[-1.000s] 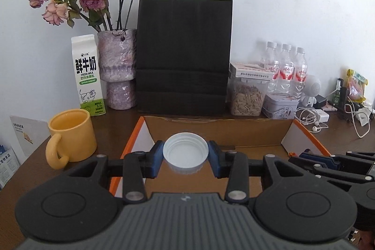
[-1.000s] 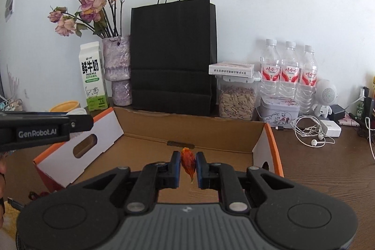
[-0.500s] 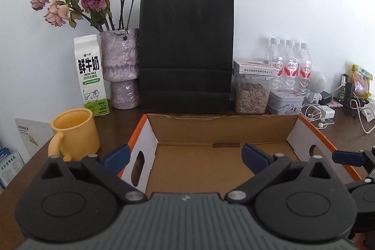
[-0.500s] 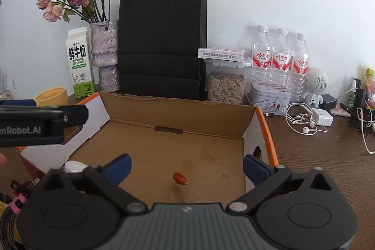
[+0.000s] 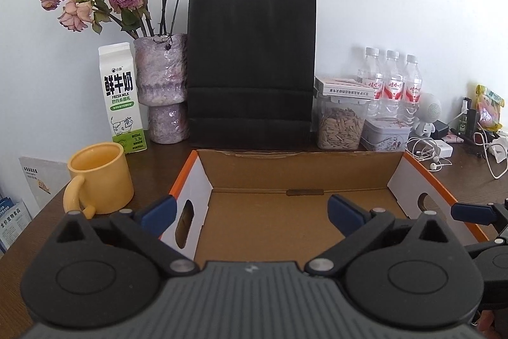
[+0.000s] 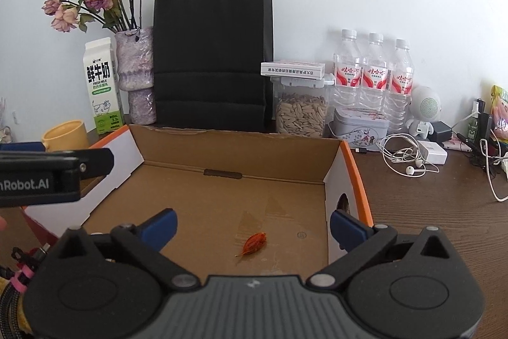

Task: Organize objects
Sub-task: 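Withdraw both grippers from the box toward the pile of objects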

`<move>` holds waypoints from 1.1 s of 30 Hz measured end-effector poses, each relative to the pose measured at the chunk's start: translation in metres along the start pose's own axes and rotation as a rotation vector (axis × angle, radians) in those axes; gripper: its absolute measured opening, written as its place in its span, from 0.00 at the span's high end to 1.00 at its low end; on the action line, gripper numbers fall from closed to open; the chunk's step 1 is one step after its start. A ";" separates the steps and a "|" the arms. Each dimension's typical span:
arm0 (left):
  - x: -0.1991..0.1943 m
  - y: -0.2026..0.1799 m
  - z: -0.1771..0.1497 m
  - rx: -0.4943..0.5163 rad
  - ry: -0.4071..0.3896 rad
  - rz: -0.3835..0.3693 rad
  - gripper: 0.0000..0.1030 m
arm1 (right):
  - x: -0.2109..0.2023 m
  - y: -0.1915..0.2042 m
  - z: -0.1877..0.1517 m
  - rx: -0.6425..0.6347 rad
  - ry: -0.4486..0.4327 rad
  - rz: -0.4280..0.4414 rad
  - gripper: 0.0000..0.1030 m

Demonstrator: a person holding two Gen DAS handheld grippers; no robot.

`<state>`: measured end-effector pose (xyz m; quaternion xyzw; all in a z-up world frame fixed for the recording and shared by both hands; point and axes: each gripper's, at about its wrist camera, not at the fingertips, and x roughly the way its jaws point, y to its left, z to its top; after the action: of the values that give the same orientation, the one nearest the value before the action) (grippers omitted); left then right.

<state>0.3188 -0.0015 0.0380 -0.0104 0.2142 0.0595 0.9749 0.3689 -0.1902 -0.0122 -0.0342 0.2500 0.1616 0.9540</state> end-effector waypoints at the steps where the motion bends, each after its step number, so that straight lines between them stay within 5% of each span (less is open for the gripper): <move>1: -0.001 0.000 0.000 0.000 -0.001 -0.002 0.00 | 0.000 -0.001 0.000 0.002 -0.002 0.000 0.00; 17: -0.054 0.014 -0.004 -0.046 -0.068 -0.025 0.00 | -0.057 -0.001 -0.004 -0.005 -0.093 0.001 0.00; 33: -0.139 0.033 -0.047 -0.046 -0.051 -0.031 0.00 | -0.156 -0.001 -0.064 -0.007 -0.083 -0.012 0.00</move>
<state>0.1701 0.0139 0.0539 -0.0348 0.1875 0.0494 0.9804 0.2106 -0.2455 0.0078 -0.0322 0.2093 0.1581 0.9644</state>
